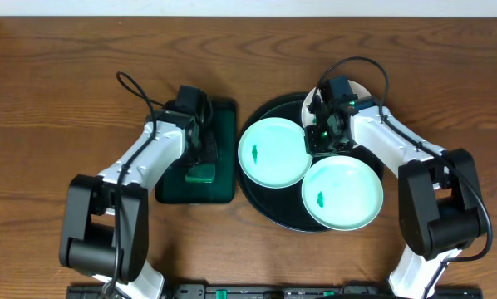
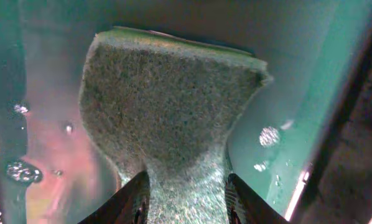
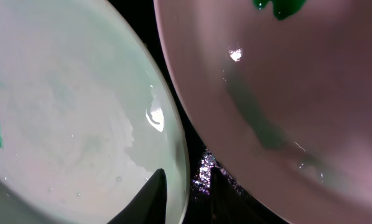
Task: Clean dirty plates on tray and stack at the side
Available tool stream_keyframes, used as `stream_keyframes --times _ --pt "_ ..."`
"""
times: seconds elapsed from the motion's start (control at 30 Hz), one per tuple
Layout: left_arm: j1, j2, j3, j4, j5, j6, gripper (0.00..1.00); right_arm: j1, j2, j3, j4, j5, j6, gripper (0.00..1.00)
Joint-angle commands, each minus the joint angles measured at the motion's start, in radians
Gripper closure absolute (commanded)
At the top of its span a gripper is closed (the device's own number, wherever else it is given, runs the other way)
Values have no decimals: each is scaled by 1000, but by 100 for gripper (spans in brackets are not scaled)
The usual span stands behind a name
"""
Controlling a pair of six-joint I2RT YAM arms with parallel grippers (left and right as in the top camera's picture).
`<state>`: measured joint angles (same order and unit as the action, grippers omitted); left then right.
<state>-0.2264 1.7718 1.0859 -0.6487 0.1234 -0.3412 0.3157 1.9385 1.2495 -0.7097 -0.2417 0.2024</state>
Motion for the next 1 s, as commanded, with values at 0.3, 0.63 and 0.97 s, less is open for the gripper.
stream_keyframes --times 0.3,0.63,0.97 --pt "0 48 -1 -3 -12 -19 93 7 11 -5 -1 5 3 79" --pt "0 -190 1 -28 -13 -6 93 8 11 -5 -1 5 3 74" --pt "0 -416 1 -53 -13 45 93 33 11 -6 7 5 3 65"
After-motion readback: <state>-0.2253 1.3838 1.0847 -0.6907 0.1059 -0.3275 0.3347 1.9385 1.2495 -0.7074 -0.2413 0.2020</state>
